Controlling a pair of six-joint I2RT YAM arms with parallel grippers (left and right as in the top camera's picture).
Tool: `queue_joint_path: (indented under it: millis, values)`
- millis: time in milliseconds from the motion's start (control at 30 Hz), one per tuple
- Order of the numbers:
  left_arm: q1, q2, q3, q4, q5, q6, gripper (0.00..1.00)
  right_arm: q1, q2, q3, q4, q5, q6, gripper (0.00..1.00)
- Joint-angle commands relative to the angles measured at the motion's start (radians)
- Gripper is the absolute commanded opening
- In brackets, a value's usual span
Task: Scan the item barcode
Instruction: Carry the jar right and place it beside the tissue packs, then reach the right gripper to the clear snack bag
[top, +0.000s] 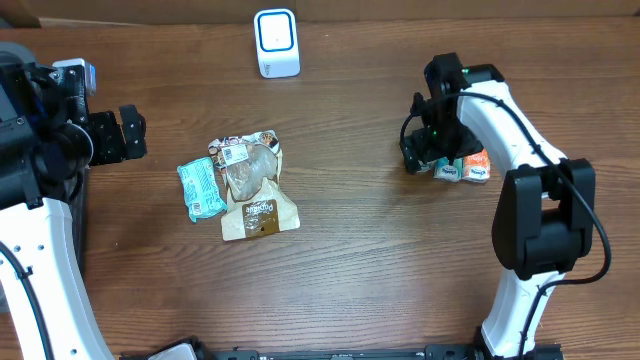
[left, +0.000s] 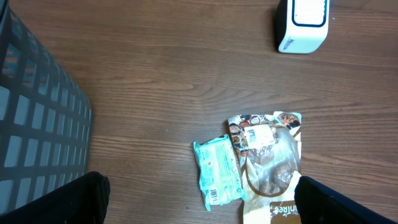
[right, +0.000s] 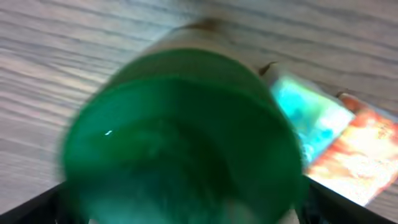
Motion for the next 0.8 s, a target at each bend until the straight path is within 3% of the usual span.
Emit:
queue_joint_path:
  millis: [0,200,433,567,767]
  values:
    - [-0.001,-0.002,0.009,0.000,0.012,0.022,1.00,0.000,-0.044,0.156,-0.039,-0.066,0.002,1.00]
    - [-0.001,-0.002,0.009,0.000,0.012,0.022,1.00,0.006,-0.071,0.361,-0.147,-0.194,0.003,1.00]
    - [-0.001,-0.002,0.009,0.000,0.012,0.022,1.00,0.014,-0.070,0.371,-0.041,-0.757,0.051,1.00]
    - [-0.001,-0.002,0.009,0.001,0.012,0.022,0.99,0.090,-0.068,0.289,0.060,-0.766,0.079,0.98]
    - [-0.001,-0.002,0.009,0.000,0.012,0.022,0.99,0.227,-0.068,0.113,0.238,-0.635,0.268,0.89]
